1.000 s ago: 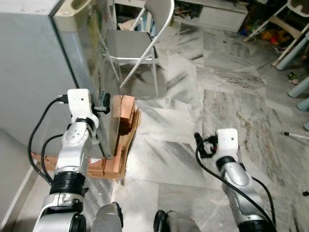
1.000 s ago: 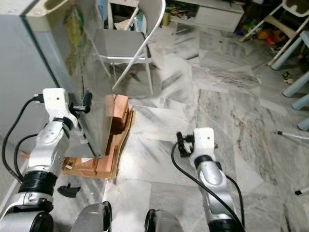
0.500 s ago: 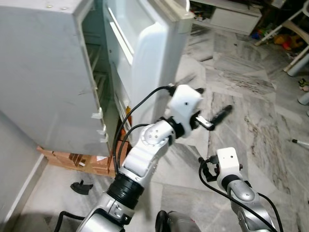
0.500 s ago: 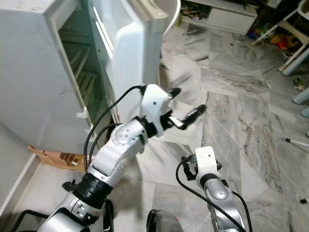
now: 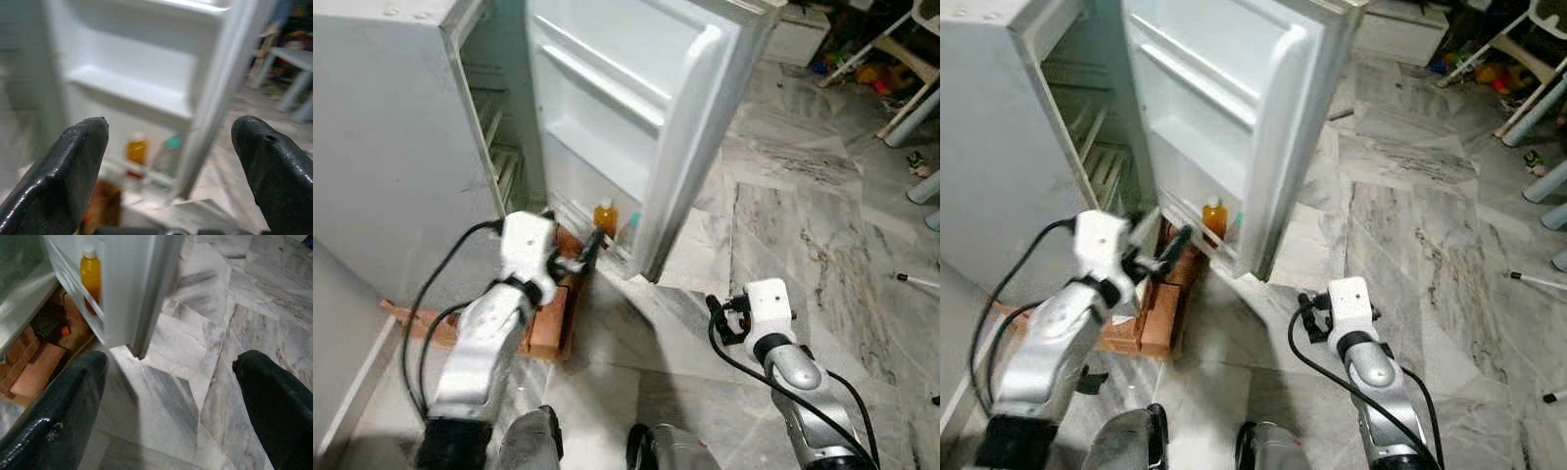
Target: Restocking fridge
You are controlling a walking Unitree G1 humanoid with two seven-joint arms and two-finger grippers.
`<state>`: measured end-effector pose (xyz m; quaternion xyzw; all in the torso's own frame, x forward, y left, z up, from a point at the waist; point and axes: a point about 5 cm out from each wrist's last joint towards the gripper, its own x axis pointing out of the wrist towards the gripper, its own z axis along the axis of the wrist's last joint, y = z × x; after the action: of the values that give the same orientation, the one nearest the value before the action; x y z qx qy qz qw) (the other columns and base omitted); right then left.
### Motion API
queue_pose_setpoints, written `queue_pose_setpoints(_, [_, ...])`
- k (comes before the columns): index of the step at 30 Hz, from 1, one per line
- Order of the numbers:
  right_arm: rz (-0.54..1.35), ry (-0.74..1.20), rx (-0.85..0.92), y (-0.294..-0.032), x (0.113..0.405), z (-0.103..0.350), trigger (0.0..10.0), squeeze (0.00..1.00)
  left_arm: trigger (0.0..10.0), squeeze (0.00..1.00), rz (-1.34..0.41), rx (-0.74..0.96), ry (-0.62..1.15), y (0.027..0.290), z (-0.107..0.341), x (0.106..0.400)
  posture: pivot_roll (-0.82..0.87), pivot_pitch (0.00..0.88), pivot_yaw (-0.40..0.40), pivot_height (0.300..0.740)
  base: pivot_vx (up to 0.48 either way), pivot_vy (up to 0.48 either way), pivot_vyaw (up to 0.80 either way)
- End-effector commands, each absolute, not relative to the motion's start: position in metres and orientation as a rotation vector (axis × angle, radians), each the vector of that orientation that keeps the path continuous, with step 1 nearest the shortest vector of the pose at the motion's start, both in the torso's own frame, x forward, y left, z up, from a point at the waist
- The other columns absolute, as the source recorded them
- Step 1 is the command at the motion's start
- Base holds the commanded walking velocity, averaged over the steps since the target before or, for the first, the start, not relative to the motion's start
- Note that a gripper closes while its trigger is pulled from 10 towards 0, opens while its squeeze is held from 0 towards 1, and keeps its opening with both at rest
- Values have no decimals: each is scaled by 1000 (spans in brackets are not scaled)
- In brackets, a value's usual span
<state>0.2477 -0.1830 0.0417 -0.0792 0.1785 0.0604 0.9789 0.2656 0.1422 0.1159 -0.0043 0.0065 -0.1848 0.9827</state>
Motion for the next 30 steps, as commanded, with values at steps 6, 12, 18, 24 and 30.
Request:
queue_pose_setpoints(6, [127,378,-184,-186,252,40,10000,0,10000,0,-255,46,19,159,118,243,149,142,-136,740,0,-436,-800])
queue_pose_setpoints(12, [143,384,-192,-181,255,37,10000,0,10000,0,-216,16,58,167,110,234,145,129,-144,740,214,-404,-800])
queue_pose_setpoints(18, [143,377,-191,-181,258,37,10000,0,10000,0,-260,31,69,158,107,241,132,111,-135,740,309,-362,-133])
queue_pose_setpoints(24, [128,364,-198,-181,259,37,10000,0,10000,0,-247,51,49,157,112,266,108,91,-128,740,467,0,0])
queue_pose_setpoints(30, [126,358,-200,-182,260,37,10000,0,10000,0,-175,74,48,166,110,276,103,84,-128,740,466,0,0])
